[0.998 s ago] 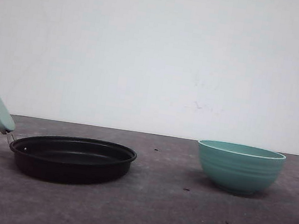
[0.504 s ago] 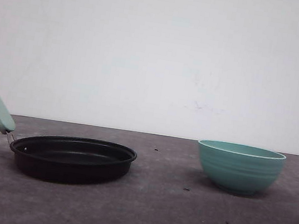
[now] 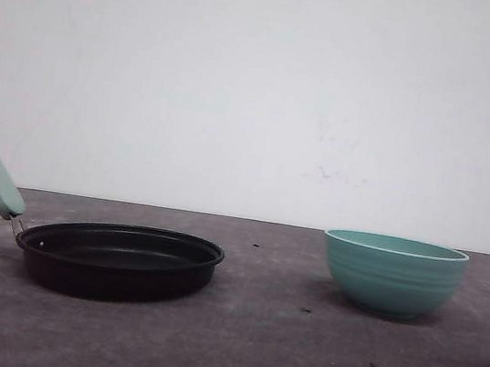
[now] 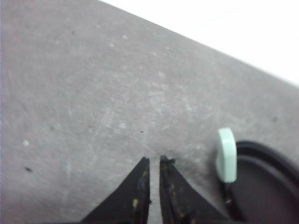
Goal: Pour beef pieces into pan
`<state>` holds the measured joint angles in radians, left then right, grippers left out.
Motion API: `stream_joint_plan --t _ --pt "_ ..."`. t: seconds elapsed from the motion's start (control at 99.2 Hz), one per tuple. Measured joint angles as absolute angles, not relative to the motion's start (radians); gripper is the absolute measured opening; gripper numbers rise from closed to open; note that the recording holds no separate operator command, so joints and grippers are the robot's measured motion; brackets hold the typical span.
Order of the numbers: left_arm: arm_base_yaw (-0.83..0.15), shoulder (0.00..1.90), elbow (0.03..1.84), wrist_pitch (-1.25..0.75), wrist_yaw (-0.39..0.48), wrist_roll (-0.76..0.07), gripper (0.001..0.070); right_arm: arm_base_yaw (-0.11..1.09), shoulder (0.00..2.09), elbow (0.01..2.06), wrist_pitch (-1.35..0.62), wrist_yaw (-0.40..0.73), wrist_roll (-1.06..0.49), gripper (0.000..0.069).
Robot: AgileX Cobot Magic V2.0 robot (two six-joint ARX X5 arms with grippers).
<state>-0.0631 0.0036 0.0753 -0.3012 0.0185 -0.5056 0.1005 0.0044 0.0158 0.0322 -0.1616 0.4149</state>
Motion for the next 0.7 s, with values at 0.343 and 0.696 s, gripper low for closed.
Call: stream_joint_plan --t 0.343,0.696 --pt "-0.063 0.145 0.375 -0.262 0.268 -0.624 0.0012 0.101 0.051 0.344 -0.114 -0.239 0.527 0.0002" --pt "-0.064 0.73 1.054 -0.424 0.291 -0.398 0.0012 0.101 0.498 0.987 -0.425 -0.236 0.31 0.0002"
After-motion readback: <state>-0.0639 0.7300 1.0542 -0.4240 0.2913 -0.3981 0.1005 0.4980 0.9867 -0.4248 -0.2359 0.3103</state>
